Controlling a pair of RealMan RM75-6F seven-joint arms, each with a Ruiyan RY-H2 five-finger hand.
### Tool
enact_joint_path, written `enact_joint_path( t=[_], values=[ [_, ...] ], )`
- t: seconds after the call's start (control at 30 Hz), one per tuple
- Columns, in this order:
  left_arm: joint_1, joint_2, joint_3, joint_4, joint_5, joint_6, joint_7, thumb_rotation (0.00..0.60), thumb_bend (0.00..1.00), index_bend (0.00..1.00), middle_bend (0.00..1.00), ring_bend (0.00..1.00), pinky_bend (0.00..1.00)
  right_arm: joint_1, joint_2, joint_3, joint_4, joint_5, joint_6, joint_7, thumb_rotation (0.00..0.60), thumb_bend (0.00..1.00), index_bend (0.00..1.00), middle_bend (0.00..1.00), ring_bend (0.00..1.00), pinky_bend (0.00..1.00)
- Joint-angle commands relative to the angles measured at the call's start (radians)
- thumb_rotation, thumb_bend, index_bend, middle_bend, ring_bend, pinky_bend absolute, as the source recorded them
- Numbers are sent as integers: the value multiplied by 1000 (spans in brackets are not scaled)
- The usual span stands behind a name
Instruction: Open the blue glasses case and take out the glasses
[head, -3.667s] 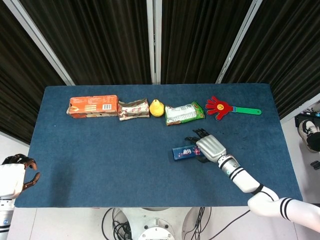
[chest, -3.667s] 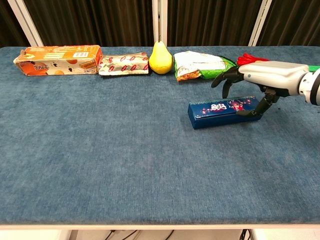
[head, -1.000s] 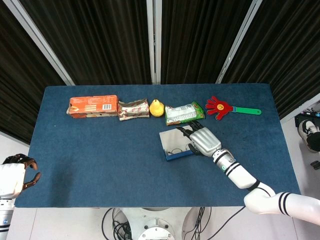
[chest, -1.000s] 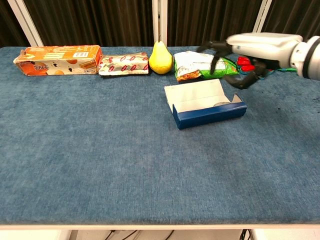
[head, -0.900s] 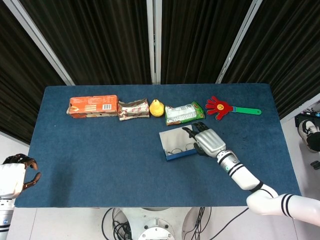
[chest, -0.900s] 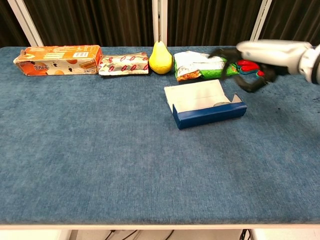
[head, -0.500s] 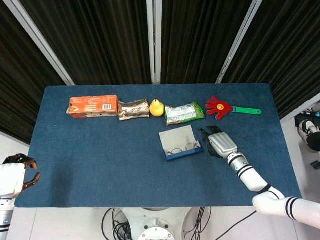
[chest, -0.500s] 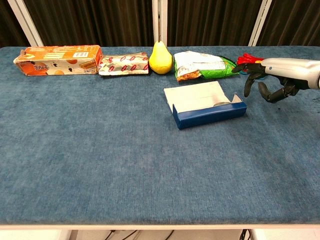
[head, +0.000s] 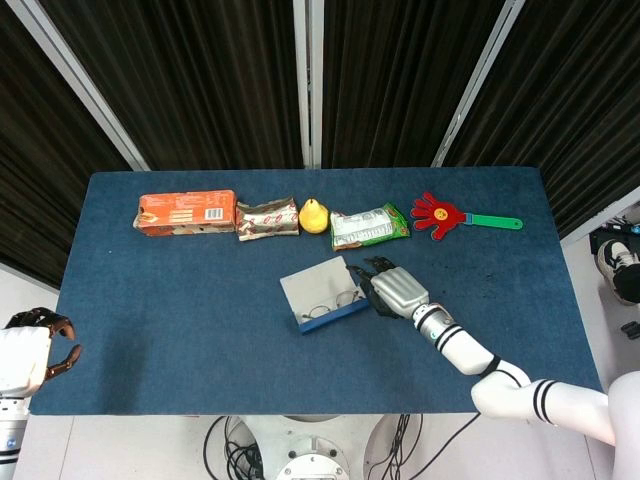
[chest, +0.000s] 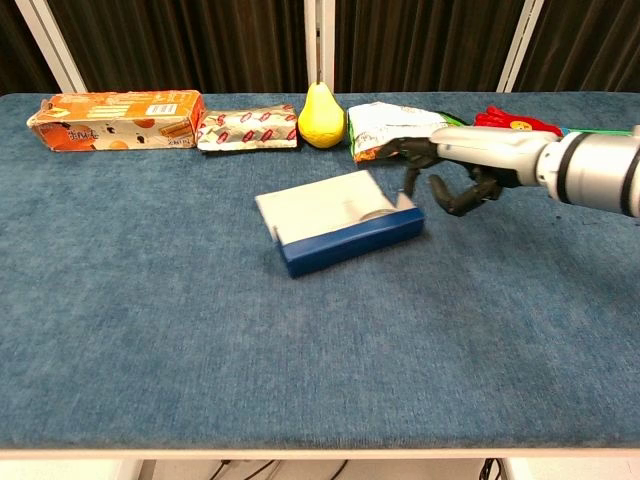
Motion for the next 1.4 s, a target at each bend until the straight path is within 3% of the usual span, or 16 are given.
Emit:
enact_joint_path(
  t=[0.03, 0.13, 0.3, 0.57, 0.83, 1.03, 1.4],
  values=[
    [0, 1, 0, 0, 0, 0, -2, 600, 257, 579, 518, 303, 343, 8, -2, 19, -45, -27, 49, -59, 600, 779, 15, 267, 13, 0],
    [-1, 2, 0, 0, -1, -3, -3, 600, 257, 579, 518, 303, 342, 9, -5, 28, -115, -65, 105, -104, 600, 782, 14, 265, 12, 0],
    [-1, 1, 0, -1, -1, -2, -4, 600, 257, 579, 518, 303, 342, 68, -48, 28, -165, -117, 62, -136, 600, 777, 15, 260, 11, 0],
    [-1, 3, 0, 1, 0, -3, -10, 600, 257, 579, 519, 303, 342, 155, -158, 33, -121, -86, -32, -218, 600, 757, 17, 255, 11, 0],
    [-1, 4, 1, 1, 1, -3, -14, 600, 257, 579, 519, 303, 343, 179, -215, 24, -54, -46, -46, -289, 600, 762, 25, 272, 8, 0],
    [-1, 4, 1, 0, 1, -3, -12, 600, 256, 579, 519, 303, 342, 158, -163, -25, -83, -38, -39, -342, 600, 764, 33, 294, 8, 0],
    [0, 2, 2, -1, 2, 0, -5, 600, 257, 579, 519, 303, 343, 22, 51, -167, -188, -49, 54, -374, 600, 766, 37, 312, 8, 0]
  ],
)
